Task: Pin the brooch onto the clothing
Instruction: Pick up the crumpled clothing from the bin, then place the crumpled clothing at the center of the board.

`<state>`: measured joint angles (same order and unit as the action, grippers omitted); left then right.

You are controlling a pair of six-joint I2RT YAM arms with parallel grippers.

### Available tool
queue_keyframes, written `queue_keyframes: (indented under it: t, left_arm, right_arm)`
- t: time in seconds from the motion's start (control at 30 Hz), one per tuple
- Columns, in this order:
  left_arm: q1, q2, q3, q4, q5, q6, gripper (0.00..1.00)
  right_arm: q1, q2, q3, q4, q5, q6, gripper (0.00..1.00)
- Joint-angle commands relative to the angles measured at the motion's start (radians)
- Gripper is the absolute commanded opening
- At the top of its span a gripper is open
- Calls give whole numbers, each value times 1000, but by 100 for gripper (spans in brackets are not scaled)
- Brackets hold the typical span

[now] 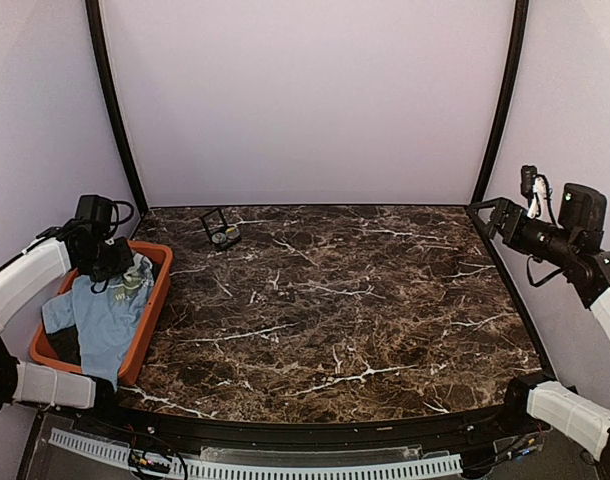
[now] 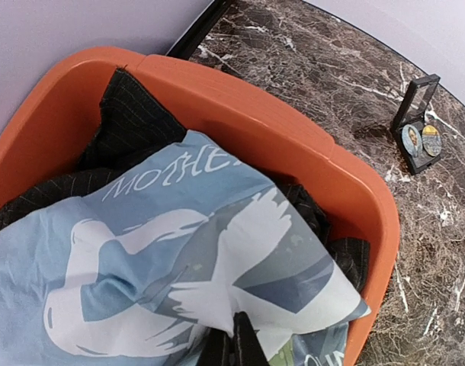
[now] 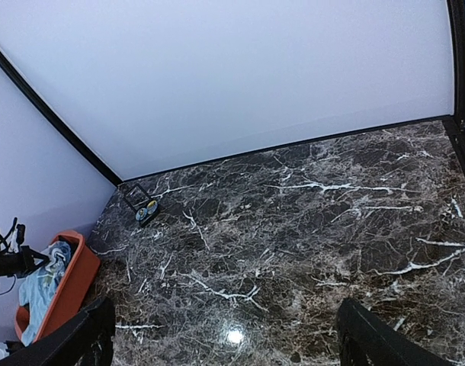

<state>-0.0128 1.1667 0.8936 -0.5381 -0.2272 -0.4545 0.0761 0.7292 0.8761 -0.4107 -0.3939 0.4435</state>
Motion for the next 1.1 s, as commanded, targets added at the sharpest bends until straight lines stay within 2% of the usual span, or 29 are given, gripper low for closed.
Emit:
queue_keyframes:
  t: [0.0,0.17,0.27,0.43,0.53,0.7,0.8,0.93,1.07]
  left_arm:
    - [7,-80,-8,35,49,19,1]
    - [7,-218,13,65,140,45,1]
    - [7,-279,63,73,272,42,1]
    - [3,-230,237,59,532,8,1]
    - [-29,-186,334,74,622,-11,1]
    - [-114,-110,529,141,762,-42,1]
    - [-158,-88,596,210,816,-71,1]
    - [-269,-50,610,297,880,-94,1]
    - [-460,1,539,304,878,-49,1]
  right_arm:
    - [6,-11,-17,39,-10,5,99]
    - [6,-13,-26,50,-18,6,99]
    - [6,-10,-35,68,-28,11,99]
    - [6,6,-25,103,-59,11,99]
    - [6,17,-3,115,-73,1,99]
    - [6,26,28,119,-110,-36,99]
    - [6,26,33,138,-151,-54,99]
    - [6,34,35,175,-218,-65,99]
    - [5,42,29,240,-297,-63,99]
